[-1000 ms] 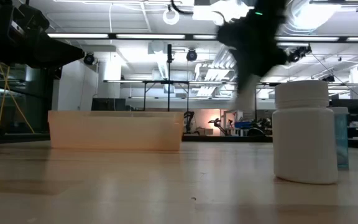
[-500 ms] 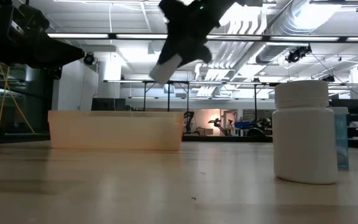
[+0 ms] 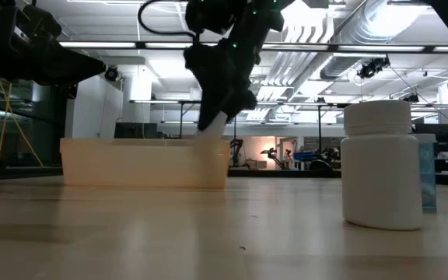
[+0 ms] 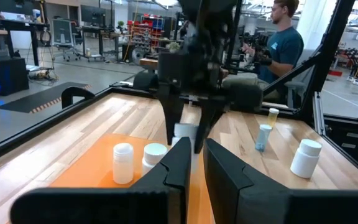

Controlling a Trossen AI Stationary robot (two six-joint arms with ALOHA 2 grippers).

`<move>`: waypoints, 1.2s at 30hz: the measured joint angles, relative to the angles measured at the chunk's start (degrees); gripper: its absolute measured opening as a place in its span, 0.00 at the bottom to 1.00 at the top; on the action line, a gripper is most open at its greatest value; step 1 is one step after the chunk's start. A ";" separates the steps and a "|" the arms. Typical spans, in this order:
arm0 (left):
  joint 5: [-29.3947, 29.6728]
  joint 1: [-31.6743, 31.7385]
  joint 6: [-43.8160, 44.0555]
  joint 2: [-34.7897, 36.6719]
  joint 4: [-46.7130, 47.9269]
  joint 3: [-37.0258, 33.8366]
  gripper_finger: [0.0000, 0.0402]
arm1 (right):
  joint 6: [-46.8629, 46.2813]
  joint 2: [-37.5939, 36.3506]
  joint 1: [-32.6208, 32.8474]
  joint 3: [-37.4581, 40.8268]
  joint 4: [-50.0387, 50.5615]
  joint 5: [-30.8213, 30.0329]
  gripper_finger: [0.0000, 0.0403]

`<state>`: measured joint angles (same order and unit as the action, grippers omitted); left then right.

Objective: Pick and place pill bottles into a basket
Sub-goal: Put the top white pill bottle in the orange bin, then put the blue pill bottle in the orange bin

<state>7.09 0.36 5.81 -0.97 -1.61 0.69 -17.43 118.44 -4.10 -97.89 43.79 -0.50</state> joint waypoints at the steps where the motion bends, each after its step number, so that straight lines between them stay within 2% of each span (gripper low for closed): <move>1: 0.00 0.00 0.00 0.00 0.02 0.00 0.20 | 0.00 0.31 -0.08 0.00 1.04 0.01 0.42; 7: -0.02 0.02 0.02 0.00 0.00 0.00 0.20 | -0.02 0.49 -0.46 0.04 2.71 1.06 0.43; 20: -0.01 0.02 0.02 0.00 0.02 -0.01 0.20 | 1.58 0.49 -0.42 0.07 2.73 2.35 0.52; 30: 0.00 0.01 0.01 0.00 0.02 0.00 0.20 | 1.08 0.38 -0.50 0.04 2.40 2.42 0.56; 33: -0.02 0.01 0.01 0.00 0.02 -0.01 0.20 | 1.01 0.34 -0.50 -2.59 4.14 0.87 0.55; 36: -0.02 0.02 0.02 0.00 0.02 -0.02 0.20 | 2.12 0.16 0.46 -7.75 10.40 -1.12 0.53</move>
<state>7.07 0.38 5.82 -0.98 -1.58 0.67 -15.31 118.61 -3.64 -105.64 54.19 -1.62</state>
